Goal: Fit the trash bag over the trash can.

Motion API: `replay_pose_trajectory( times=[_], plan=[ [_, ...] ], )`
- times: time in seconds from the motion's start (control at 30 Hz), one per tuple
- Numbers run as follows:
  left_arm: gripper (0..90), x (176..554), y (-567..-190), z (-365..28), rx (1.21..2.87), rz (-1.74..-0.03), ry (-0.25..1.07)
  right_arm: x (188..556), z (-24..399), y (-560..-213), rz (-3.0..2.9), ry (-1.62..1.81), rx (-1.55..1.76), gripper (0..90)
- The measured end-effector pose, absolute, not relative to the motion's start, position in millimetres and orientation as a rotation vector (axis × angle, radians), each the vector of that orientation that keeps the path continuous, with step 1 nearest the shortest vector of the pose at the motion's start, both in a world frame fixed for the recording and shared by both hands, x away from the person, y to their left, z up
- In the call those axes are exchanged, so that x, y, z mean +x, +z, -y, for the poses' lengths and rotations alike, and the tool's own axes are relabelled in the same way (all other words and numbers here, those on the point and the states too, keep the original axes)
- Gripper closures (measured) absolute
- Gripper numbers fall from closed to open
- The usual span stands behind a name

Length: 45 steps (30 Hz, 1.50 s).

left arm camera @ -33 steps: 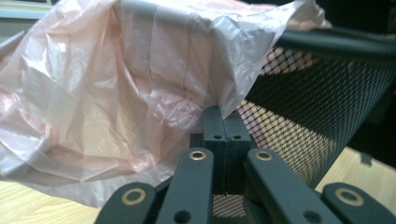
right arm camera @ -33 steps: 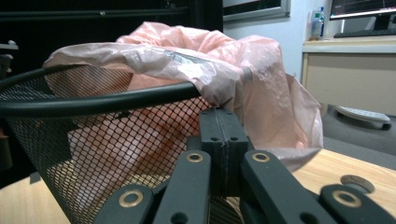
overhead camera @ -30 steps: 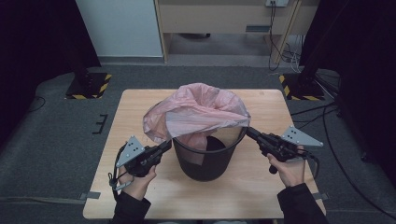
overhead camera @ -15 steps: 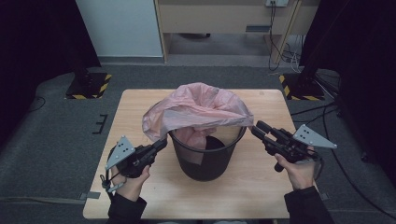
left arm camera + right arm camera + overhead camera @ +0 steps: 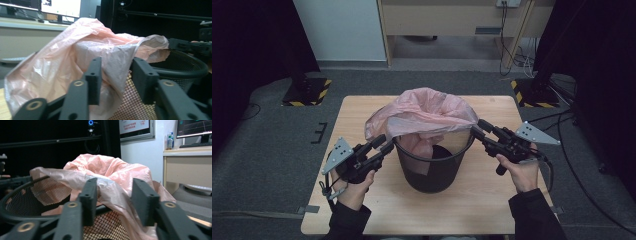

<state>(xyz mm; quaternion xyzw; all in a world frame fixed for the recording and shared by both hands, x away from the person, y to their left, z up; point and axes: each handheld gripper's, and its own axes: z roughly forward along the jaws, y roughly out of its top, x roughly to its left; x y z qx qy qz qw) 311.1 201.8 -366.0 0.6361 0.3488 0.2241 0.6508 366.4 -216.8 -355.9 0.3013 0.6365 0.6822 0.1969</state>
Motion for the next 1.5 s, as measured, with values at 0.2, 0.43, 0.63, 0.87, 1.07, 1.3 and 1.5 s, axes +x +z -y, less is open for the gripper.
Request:
replay_pose_trajectory(
  times=[0.2,0.43,0.63,0.87,1.07,1.3,1.5],
  plan=[
    [77.1,314,-370,-201,1.434,-0.811,0.490,364,218,-356,-1.761,1.919,0.818,88.4],
    [90.0,316,-366,-201,1.438,-0.815,0.492,360,219,-352,-1.767,1.968,0.798,89.5],
    [90.0,298,-366,-207,1.450,-0.772,0.473,345,227,-352,-1.803,2.011,0.726,89.6],
    [90.0,280,-379,-202,1.559,-0.721,0.454,335,230,-364,-1.812,2.057,0.751,89.8],
    [90.0,281,-383,-187,1.608,-0.694,0.434,324,234,-368,-1.821,2.066,0.728,90.0],
    [90.0,282,-391,-181,1.672,-0.693,0.425,318,225,-374,-1.868,2.046,0.692,90.0],
    [90.0,282,-397,-181,1.682,-0.705,0.414,315,220,-379,-1.897,2.049,0.688,90.0]
  ],
)
